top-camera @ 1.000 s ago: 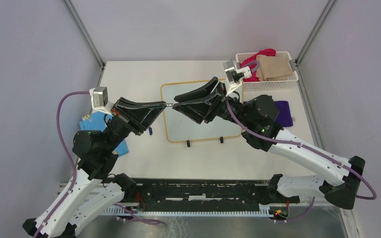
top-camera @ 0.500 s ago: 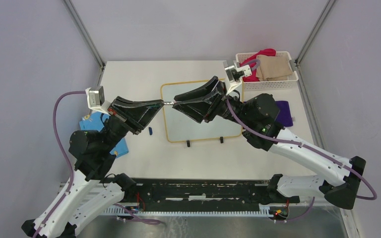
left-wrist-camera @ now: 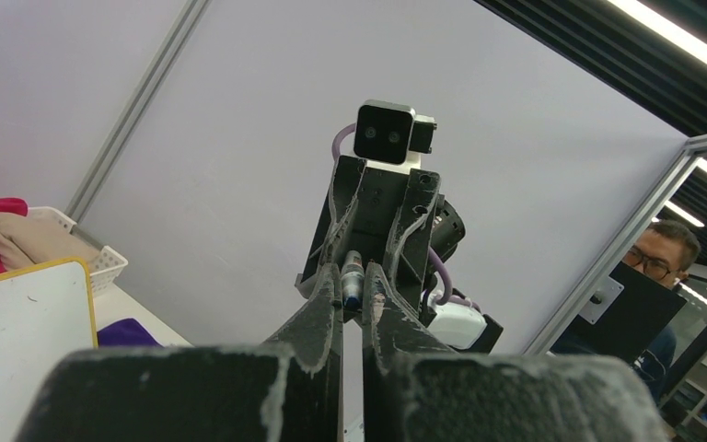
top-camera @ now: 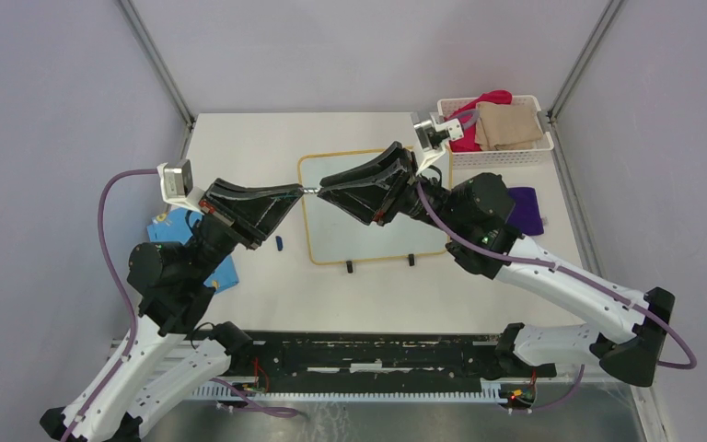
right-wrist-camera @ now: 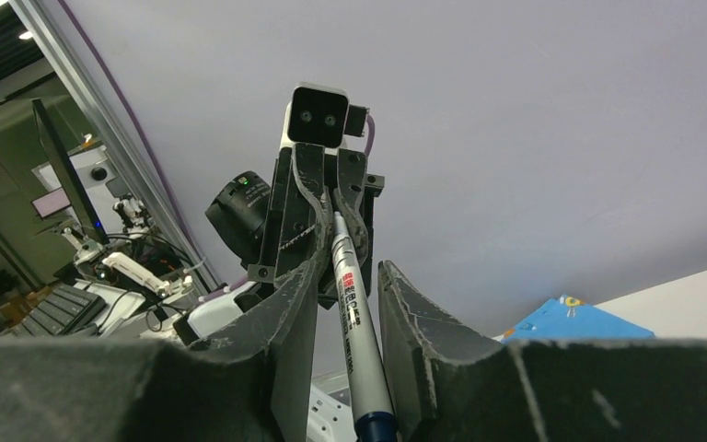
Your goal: Write a sentence on the whiteboard
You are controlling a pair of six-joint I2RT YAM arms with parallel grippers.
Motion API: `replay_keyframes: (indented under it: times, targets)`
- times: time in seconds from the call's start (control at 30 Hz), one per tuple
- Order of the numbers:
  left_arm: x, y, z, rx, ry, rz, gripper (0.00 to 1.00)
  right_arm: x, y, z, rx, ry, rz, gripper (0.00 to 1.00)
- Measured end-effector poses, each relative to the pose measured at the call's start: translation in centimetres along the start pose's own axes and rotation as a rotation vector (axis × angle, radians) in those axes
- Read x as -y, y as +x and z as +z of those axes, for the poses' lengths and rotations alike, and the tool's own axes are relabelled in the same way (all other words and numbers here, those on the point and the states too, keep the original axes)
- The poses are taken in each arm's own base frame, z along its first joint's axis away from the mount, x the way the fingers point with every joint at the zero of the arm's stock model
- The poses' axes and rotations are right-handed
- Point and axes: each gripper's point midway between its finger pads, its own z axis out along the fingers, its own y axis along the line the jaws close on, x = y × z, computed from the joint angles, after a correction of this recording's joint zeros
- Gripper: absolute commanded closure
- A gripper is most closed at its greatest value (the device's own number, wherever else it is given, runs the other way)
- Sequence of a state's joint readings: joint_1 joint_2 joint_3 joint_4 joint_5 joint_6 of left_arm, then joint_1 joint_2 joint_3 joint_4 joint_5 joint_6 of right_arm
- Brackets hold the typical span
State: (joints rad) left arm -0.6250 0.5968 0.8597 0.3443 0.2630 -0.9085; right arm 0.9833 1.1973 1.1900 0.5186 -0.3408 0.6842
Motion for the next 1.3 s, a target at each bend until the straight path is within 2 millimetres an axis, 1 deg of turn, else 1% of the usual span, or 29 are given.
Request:
replay_keyframes:
  times: [0.07, 0.2, 0.27, 0.43, 0.5, 0.6, 0.77, 0.83, 0.9, 0.97, 1.03, 1.17, 1.3]
  targets:
    - [-0.03, 0.0, 0.02, 0.0, -0.001, 0.0, 0.98, 0.01, 0.19, 0.07, -0.005, -0.005, 0.004, 0.64]
    - [-0.16, 0.08, 0.09, -0.002, -0.004, -0.001, 0.98, 0.14, 0.66, 0.18, -0.019, -0.009, 0.012, 0.7]
    - [-0.17, 0.09, 0.09, -0.002, -0.004, -0.001, 0.98, 0.19, 0.73, 0.2, -0.02, -0.008, 0.015, 0.71]
    - [-0.14, 0.07, 0.1, -0.002, -0.003, -0.001, 0.98, 0.09, 0.59, 0.22, -0.014, -0.012, 0.018, 0.6]
    - [-0.14, 0.07, 0.1, -0.002, -0.003, -0.001, 0.98, -0.05, 0.44, 0.24, -0.008, -0.017, 0.019, 0.59]
    - [-0.16, 0.07, 0.1, -0.001, -0.003, -0.001, 0.98, -0.2, 0.14, 0.27, 0.005, -0.023, 0.017, 0.59]
    - [-0.1, 0.05, 0.08, -0.001, -0.001, 0.0, 0.98, -0.31, -0.06, 0.29, 0.013, -0.027, 0.017, 0.67]
    - [-0.03, 0.02, 0.05, 0.0, 0.001, 0.0, 0.98, -0.3, -0.05, 0.29, 0.013, -0.027, 0.017, 0.66]
    - [-0.01, 0.02, 0.04, 0.0, 0.001, 0.0, 0.98, -0.3, -0.03, 0.28, 0.012, -0.027, 0.017, 0.63]
    - [-0.03, 0.02, 0.04, 0.0, 0.0, 0.0, 0.98, -0.34, -0.02, 0.28, 0.011, -0.029, 0.018, 0.62]
    - [-0.04, 0.02, 0.04, 0.0, 0.0, 0.0, 0.98, -0.37, 0.0, 0.27, 0.011, -0.03, 0.018, 0.65]
    - [-0.01, 0.02, 0.04, 0.0, 0.001, 0.0, 0.98, -0.32, 0.03, 0.27, 0.009, -0.028, 0.016, 0.74]
    - [0.11, 0.0, 0.03, 0.0, 0.006, 0.0, 0.98, -0.25, 0.08, 0.25, 0.007, -0.026, 0.018, 0.87]
